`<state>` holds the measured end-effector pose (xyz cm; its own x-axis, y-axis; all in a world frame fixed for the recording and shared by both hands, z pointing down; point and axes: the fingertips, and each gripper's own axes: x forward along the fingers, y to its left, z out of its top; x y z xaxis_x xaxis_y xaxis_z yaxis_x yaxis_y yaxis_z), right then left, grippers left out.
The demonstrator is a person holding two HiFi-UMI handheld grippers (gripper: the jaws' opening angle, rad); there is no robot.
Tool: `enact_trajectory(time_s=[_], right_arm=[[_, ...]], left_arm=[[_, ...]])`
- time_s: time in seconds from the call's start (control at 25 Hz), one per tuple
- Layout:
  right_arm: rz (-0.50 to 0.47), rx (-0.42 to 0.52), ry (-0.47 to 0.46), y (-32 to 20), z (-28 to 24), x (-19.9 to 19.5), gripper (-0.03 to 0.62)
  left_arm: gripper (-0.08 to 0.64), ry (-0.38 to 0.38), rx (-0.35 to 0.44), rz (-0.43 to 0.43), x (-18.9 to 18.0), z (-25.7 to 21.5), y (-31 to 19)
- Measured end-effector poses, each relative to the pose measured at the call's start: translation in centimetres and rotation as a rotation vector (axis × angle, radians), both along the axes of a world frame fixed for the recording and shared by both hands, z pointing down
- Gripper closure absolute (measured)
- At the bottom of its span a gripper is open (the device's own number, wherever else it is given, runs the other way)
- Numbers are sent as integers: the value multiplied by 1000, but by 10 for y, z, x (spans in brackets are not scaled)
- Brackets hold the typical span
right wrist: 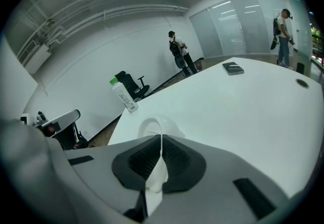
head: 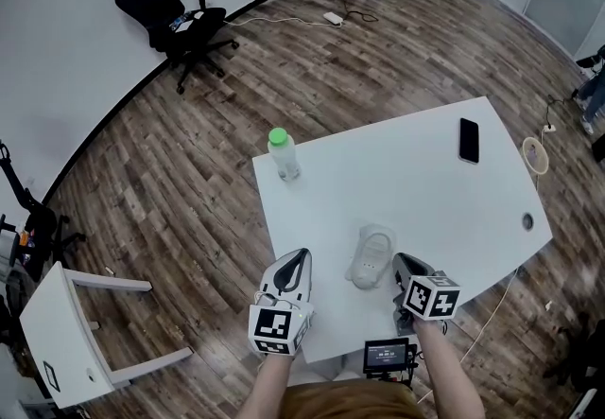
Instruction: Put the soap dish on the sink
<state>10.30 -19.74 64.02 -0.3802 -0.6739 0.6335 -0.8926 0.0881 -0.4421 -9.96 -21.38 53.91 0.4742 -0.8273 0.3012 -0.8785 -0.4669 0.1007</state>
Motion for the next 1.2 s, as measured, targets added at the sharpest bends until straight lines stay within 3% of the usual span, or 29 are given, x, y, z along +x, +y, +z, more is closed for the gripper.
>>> enact_trajectory(time_s=[0.04,0.36,0.6,0.84,1.04,1.2], right_arm=[[-1,16,3,0,-4,1,583],[-12,115,18,0,-38,4,583],[-45,289,-42,4,-89,4,583],[-20,391,-45,6,-137,15,583],[17,502,-21,8,-174,26,583],[93,693,97,13,-227,41,583]], left_arm=[[552,3,2,0,1,-1,0],[552,14,22,5,11,-11,3],[552,17,51,-12,10,-29,2],[552,13,100,-4,22,-55,2],[552,1,147,9,27,-78,1],[552,39,187,4,27,-106,0]])
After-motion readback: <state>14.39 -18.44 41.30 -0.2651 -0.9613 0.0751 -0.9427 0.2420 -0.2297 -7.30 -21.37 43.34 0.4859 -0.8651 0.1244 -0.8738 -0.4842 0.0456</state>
